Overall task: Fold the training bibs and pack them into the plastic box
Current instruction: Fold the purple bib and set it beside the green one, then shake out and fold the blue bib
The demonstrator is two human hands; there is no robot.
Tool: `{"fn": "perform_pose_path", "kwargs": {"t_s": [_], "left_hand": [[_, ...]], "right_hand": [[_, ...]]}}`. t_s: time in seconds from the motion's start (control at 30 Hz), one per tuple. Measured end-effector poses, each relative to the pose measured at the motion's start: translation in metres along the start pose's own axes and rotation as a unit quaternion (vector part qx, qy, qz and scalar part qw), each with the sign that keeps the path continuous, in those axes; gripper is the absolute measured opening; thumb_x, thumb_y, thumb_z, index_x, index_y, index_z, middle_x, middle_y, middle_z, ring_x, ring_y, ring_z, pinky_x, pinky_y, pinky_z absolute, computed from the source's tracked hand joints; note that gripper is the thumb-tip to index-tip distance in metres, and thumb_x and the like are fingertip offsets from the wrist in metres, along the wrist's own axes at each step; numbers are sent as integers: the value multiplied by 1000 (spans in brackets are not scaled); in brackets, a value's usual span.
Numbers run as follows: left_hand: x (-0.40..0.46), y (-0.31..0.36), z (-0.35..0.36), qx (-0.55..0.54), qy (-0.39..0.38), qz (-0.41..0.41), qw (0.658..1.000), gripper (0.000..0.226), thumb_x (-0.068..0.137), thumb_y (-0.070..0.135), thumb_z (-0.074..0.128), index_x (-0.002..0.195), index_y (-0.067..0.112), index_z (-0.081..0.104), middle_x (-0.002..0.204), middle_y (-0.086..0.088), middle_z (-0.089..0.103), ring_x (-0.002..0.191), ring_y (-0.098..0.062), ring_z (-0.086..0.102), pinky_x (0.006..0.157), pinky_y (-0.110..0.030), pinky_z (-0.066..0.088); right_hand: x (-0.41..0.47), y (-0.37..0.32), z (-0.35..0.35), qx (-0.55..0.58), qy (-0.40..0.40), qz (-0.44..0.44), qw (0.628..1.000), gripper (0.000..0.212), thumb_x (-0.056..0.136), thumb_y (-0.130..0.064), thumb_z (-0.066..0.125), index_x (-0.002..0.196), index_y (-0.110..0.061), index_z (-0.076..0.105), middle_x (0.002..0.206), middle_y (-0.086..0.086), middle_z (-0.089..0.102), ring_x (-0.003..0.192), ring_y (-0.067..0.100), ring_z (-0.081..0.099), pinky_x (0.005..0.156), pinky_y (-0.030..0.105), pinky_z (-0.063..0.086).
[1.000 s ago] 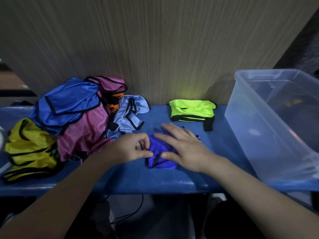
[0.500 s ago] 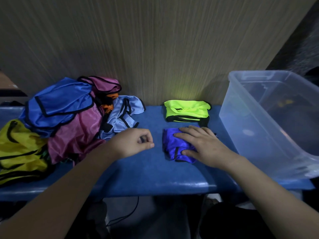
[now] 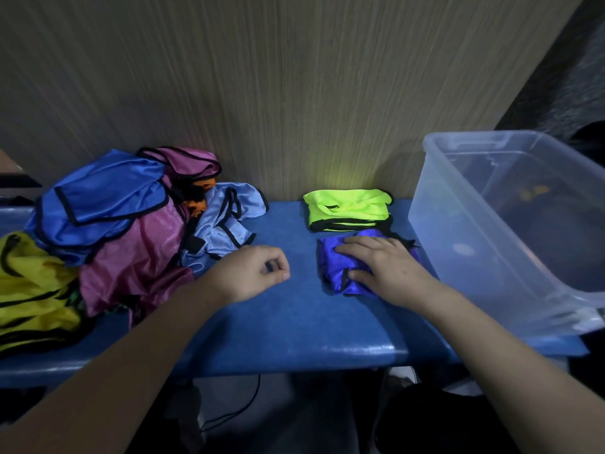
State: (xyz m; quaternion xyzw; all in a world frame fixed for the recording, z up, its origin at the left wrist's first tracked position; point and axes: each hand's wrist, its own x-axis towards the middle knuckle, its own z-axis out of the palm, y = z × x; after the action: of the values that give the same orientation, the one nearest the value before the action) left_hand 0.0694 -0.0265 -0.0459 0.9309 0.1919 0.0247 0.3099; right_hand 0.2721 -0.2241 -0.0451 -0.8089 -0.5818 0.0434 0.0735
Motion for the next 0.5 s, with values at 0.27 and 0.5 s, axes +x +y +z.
{"fn": "perform_pose_path", "kwargs": {"t_s": [0.27,0.5], "left_hand": [[-5,-4,-3,8,1,4,1000,6,94,34,66,90,31,66,93,13,65,73,-2,57,72,-25,49],[-21,-10,-16,18,57,-4,998,6,95,34,63,90,31,66,83,17,63,69,6,54,61,-17,36]], "right_hand": [[14,-9,7,-15,14,-1,1000,50,98,-44,54,146,-35,44,155,-12,39,140,15,37,108,33,24],[23,-31,-8,46,57,-23,997,53,82,-36,48,134,-30,57,143,-11,51,131,17,43,109,33,24]]}}
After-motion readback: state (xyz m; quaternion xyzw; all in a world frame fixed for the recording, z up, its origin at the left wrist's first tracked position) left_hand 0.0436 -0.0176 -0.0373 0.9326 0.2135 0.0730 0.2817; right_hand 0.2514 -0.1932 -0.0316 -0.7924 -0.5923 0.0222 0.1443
